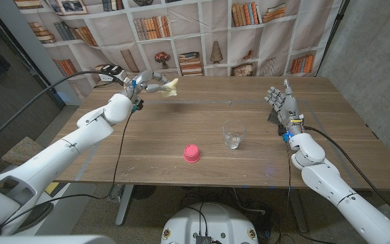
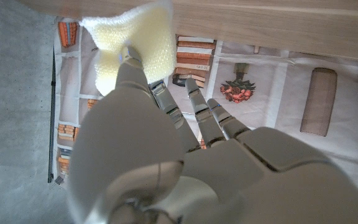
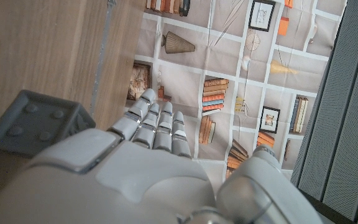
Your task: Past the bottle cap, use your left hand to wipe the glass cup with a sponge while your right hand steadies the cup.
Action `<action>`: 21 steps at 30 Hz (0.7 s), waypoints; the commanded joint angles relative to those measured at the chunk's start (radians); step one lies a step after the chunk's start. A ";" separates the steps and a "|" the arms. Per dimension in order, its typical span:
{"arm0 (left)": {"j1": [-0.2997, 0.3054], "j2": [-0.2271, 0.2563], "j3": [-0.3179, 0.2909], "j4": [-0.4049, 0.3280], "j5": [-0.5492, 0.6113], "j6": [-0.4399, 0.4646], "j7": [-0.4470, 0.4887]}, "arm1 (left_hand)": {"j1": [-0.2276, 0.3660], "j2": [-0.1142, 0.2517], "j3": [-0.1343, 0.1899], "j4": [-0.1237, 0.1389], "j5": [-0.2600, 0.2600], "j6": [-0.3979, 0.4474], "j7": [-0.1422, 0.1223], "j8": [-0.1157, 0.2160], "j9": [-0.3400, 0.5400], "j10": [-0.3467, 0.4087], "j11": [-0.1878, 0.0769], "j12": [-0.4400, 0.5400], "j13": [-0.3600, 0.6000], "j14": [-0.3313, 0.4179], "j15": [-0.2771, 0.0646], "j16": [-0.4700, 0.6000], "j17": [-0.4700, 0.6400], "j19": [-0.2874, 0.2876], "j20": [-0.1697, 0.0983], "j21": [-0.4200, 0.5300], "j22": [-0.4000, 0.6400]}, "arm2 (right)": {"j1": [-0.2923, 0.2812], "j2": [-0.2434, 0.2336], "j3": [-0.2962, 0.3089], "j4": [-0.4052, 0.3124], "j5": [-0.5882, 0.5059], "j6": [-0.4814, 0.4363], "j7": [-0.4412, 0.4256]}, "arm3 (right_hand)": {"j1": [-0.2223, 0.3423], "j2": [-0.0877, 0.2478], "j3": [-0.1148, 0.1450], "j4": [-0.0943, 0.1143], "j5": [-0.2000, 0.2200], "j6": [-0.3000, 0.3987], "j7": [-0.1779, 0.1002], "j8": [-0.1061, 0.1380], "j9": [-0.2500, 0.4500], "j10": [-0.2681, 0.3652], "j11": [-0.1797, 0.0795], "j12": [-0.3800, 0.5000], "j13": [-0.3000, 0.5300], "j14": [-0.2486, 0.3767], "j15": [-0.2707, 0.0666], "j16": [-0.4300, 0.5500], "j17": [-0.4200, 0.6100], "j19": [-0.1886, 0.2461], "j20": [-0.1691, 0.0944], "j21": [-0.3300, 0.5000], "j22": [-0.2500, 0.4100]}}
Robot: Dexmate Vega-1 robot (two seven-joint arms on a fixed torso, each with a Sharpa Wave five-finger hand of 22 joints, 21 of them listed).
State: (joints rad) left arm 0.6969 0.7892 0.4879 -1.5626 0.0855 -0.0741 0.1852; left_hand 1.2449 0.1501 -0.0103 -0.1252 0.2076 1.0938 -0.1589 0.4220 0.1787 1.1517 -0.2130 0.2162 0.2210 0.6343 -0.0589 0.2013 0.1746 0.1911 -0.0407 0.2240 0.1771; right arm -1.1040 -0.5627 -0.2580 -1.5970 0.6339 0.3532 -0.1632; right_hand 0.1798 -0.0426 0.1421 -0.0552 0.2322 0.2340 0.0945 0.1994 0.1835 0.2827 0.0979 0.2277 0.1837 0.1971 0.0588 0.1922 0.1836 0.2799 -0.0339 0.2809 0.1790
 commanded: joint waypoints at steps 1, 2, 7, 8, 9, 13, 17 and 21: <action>0.008 -0.067 -0.026 0.078 -0.067 -0.146 0.047 | 0.012 0.001 0.035 0.028 0.001 0.048 0.043 0.002 0.004 0.007 -0.002 -0.002 0.008 0.021 -0.145 0.001 0.006 0.012 -0.027 -0.006 0.002 | -0.012 -0.002 0.017 0.012 0.006 0.027 0.009 | 0.005 0.011 0.000 0.000 -0.005 0.013 0.001 0.001 0.006 0.009 -0.001 -0.003 0.003 0.006 0.002 -0.002 0.003 0.006 0.000 -0.003 0.005; 0.003 -0.075 -0.025 0.087 -0.068 -0.153 0.047 | 0.015 0.000 0.036 0.027 0.001 0.049 0.044 0.002 0.004 0.007 -0.002 -0.002 0.009 0.024 -0.144 0.000 0.006 0.012 -0.030 -0.007 0.002 | -0.012 -0.003 0.018 0.013 0.004 0.029 0.012 | 0.005 0.011 0.000 0.000 -0.005 0.013 0.000 0.001 0.006 0.010 -0.001 -0.003 0.003 0.006 0.001 -0.002 0.003 0.006 0.000 -0.003 0.005; -0.020 -0.112 -0.009 0.131 -0.088 -0.178 0.031 | 0.019 -0.002 0.038 0.026 0.000 0.054 0.046 0.002 0.003 0.010 -0.002 -0.003 0.013 0.028 -0.145 -0.001 0.006 0.012 -0.034 -0.009 0.002 | -0.012 -0.001 0.024 0.030 0.020 0.044 0.034 | 0.005 0.010 -0.002 -0.001 -0.005 0.038 0.000 0.010 0.006 0.013 0.002 -0.002 0.004 0.005 0.001 -0.002 0.003 0.007 -0.001 -0.007 0.005; -0.024 -0.118 -0.004 0.136 -0.087 -0.181 0.029 | 0.019 -0.003 0.038 0.026 0.000 0.054 0.045 0.002 0.004 0.011 -0.002 -0.003 0.013 0.028 -0.144 -0.002 0.006 0.011 -0.033 -0.009 0.002 | -0.014 -0.002 0.024 0.032 0.021 0.049 0.039 | 0.005 0.011 -0.002 -0.001 -0.005 0.046 0.000 0.013 0.007 0.014 0.003 -0.002 0.004 0.006 0.001 -0.002 0.003 0.007 -0.001 -0.007 0.005; -0.027 -0.124 -0.001 0.141 -0.088 -0.185 0.027 | 0.019 -0.003 0.038 0.027 0.000 0.053 0.046 0.002 0.004 0.011 -0.002 -0.003 0.014 0.028 -0.144 -0.002 0.006 0.011 -0.032 -0.010 0.002 | -0.016 -0.002 0.024 0.034 0.023 0.054 0.046 | 0.005 0.011 -0.002 -0.001 -0.005 0.052 -0.001 0.015 0.007 0.016 0.004 -0.002 0.004 0.006 0.001 -0.002 0.003 0.008 -0.001 -0.008 0.005; -0.031 -0.136 0.010 0.146 -0.092 -0.202 0.017 | 0.020 -0.004 0.039 0.028 -0.001 0.056 0.046 0.002 0.004 0.014 -0.001 -0.003 0.017 0.029 -0.144 -0.004 0.006 0.011 -0.036 -0.011 0.002 | -0.024 -0.004 0.019 0.025 0.009 0.071 0.054 | 0.006 0.011 -0.003 -0.001 -0.005 0.052 -0.004 0.015 0.007 0.016 0.002 -0.002 0.004 0.007 0.000 -0.002 0.003 0.008 -0.001 -0.009 0.005; -0.046 -0.162 0.025 0.196 -0.117 -0.258 -0.016 | 0.021 -0.005 0.040 0.029 -0.001 0.054 0.045 0.001 0.004 0.014 -0.001 -0.004 0.019 0.030 -0.144 -0.005 0.006 0.010 -0.034 -0.013 0.002 | -0.043 0.008 0.023 0.012 -0.018 0.103 0.026 | 0.007 0.010 -0.003 -0.002 -0.005 0.041 -0.009 0.009 0.008 0.015 -0.004 -0.003 0.004 0.008 -0.005 -0.002 0.003 0.010 -0.002 -0.010 0.005; -0.065 -0.184 0.038 0.250 -0.144 -0.300 -0.055 | 0.021 -0.005 0.041 0.030 -0.001 0.054 0.048 0.000 0.004 0.015 -0.001 -0.004 0.020 0.031 -0.144 -0.005 0.006 0.009 -0.035 -0.014 0.002 | -0.076 0.001 0.030 -0.025 -0.062 0.117 -0.013 | 0.008 0.010 -0.004 -0.003 -0.005 0.040 -0.011 0.009 0.008 0.018 -0.007 -0.002 0.004 0.011 -0.008 -0.001 0.003 0.012 -0.003 -0.011 0.005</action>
State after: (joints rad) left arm 0.6655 0.6613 0.4964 -1.4117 -0.0073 -0.2733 0.1945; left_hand 1.2586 0.1370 -0.0104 -0.1251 0.2044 1.0989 -0.1565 0.4172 0.1794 1.1591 -0.2125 0.2115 0.2366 0.6558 -0.0623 0.2013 0.1795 0.1946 -0.0372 0.2105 0.1771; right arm -1.1305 -0.5628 -0.2384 -1.5765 0.6339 0.4234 -0.1304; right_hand 0.1842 -0.0383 0.1421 -0.0551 0.2322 0.2769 0.0911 0.2073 0.1888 0.2934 0.0979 0.2277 0.1837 0.2023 0.0533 0.1922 0.1836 0.2803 -0.0342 0.2731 0.1790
